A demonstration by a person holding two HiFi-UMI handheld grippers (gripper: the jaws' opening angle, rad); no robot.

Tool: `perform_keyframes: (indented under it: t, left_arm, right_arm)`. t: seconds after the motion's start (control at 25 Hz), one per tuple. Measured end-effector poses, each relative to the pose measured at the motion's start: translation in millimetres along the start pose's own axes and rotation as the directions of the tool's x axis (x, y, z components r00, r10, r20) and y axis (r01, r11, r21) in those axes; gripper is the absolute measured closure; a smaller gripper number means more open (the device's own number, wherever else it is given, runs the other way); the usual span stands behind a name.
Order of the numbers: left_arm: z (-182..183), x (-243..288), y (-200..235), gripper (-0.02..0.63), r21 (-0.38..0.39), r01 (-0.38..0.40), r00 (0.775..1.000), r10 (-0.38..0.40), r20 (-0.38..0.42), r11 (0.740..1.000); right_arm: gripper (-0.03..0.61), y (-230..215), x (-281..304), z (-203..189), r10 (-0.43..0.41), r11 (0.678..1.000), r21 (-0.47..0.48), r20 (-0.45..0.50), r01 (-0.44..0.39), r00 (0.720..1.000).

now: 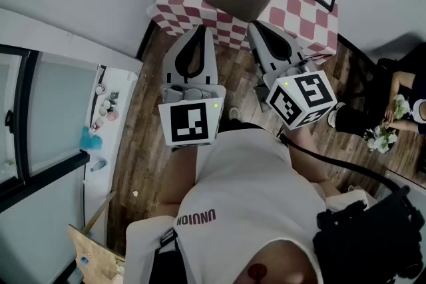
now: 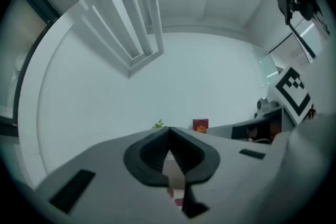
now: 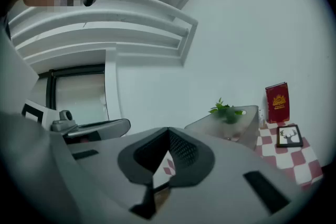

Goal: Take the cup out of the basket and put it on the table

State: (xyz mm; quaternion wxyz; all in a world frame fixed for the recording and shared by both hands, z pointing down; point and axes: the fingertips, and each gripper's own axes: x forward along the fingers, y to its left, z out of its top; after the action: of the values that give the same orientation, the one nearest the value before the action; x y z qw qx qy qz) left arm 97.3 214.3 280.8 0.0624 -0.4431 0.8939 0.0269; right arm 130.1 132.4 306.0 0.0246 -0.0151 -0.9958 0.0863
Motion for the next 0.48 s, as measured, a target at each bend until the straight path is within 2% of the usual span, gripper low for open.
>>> perform_keyframes:
  t: [0.48]
  left_arm:
    - [0.6, -0.9, 3.3, 0.603, 0.007, 0.008, 1.000, -0.008, 0.006, 1.000]
  right_arm:
    - [0.561, 4.7, 4.5, -1.8, 0.002, 1.000, -0.024, -0.009, -0.003, 1.000]
